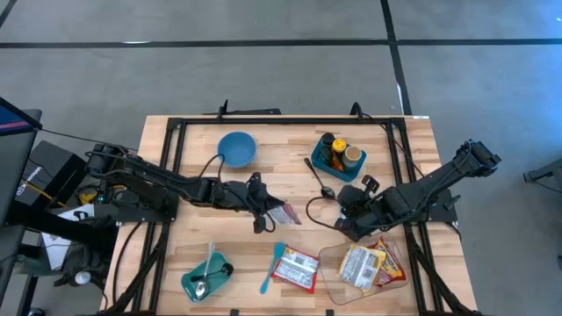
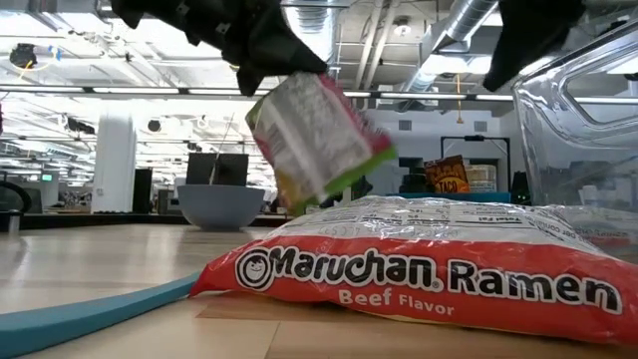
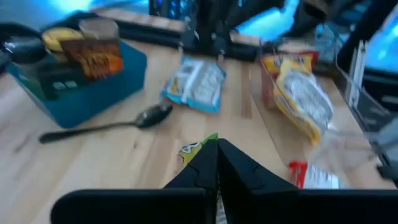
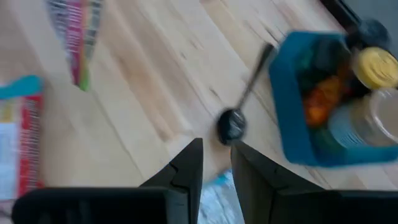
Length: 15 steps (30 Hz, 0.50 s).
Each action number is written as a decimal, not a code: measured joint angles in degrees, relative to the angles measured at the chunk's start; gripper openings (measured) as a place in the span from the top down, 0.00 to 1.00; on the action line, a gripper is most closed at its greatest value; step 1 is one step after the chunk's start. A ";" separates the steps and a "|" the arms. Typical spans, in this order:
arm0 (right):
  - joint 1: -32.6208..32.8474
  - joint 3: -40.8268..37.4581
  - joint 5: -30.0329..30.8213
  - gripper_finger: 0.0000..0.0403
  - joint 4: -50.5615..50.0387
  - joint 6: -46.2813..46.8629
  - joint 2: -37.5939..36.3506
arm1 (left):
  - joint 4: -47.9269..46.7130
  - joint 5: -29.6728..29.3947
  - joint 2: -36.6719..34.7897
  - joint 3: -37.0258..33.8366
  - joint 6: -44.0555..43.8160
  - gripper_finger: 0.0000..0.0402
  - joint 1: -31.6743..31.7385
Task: Pick & Place Food Item
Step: Put the pink green noodle pack into the transparent bin
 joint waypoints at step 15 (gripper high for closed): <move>-0.53 0.02 4.23 0.81 13.49 -9.61 0.00 | 10.39 -4.13 -0.41 0.00 -0.15 1.00 1.99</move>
